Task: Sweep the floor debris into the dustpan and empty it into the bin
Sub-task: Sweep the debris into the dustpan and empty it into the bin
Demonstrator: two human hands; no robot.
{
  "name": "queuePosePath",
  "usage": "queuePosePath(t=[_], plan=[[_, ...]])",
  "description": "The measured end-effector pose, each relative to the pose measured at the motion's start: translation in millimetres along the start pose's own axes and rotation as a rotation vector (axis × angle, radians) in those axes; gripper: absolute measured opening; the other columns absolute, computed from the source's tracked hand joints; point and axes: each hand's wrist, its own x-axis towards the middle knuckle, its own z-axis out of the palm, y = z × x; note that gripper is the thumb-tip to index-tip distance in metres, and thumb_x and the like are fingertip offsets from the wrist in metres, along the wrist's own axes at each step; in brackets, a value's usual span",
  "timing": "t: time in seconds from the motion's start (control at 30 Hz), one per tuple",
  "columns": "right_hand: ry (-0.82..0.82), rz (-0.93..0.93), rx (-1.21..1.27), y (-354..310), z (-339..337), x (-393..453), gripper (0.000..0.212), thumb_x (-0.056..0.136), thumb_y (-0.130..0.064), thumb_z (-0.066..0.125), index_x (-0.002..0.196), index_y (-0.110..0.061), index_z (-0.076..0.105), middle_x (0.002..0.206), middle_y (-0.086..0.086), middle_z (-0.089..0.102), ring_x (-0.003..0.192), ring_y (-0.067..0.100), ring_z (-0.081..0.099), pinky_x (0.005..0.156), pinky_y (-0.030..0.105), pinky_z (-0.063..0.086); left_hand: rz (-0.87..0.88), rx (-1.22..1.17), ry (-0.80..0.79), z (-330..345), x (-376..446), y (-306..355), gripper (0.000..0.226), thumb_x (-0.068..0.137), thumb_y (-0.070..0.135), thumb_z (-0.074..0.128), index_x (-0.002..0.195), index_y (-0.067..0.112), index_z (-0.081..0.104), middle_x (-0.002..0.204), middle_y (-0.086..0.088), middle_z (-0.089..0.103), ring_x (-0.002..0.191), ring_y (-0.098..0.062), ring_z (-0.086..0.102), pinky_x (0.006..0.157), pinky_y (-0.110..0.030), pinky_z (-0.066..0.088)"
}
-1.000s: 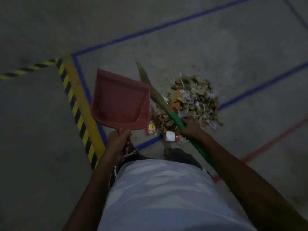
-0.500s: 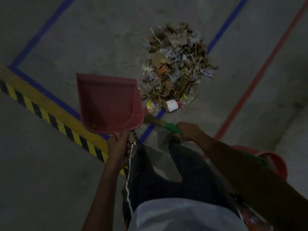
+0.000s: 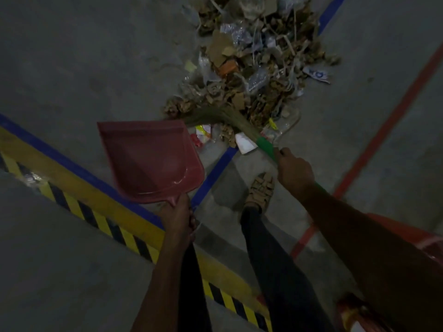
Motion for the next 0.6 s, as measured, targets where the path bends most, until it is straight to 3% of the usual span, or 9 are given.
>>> queuePosePath(t=[0.2,0.4,0.53,0.6], plan=[[0.092,-0.167,0.081,49,58,-16,0.075,0.079,-0.014,0.063,0.149,-0.010,0.035,0.142,0.012,0.042,0.060,0.032,0.056,0.046,0.034,0.047,-0.087,0.032,0.030,27,32,-62,0.018,0.095,0.015,0.062,0.081,0.006,0.057,0.058,-0.010,0.045,0.036,-0.012,0.040,0.036,-0.020,0.033],[0.120,-0.288,0.189,61,110,-33,0.075,0.076,-0.005,0.073,0.143,-0.003,0.041,0.136,0.015,0.048,0.051,0.030,0.055,0.040,0.031,0.045,-0.148,0.061,0.045,26,57,-109,0.035,0.096,0.020,0.063,0.064,0.008,0.055,0.045,-0.002,0.048,0.037,-0.015,0.042,0.040,-0.020,0.035],[0.014,-0.349,0.254,60,133,-15,0.073,0.079,-0.010,0.062,0.148,-0.010,0.037,0.138,0.009,0.045,0.057,0.033,0.059,0.044,0.032,0.048,-0.208,0.048,0.101,31,73,-120,0.033,0.094,0.023,0.063,0.064,0.013,0.054,0.044,0.002,0.046,0.033,-0.011,0.039,0.037,-0.018,0.032],[-0.046,-0.318,0.242,53,133,3,0.072,0.085,-0.013,0.056,0.152,-0.015,0.031,0.143,0.008,0.043,0.067,0.037,0.062,0.053,0.039,0.053,-0.202,0.029,0.108,35,83,-122,0.031,0.094,0.020,0.060,0.065,0.013,0.052,0.045,0.001,0.044,0.032,-0.010,0.038,0.036,-0.017,0.031]])
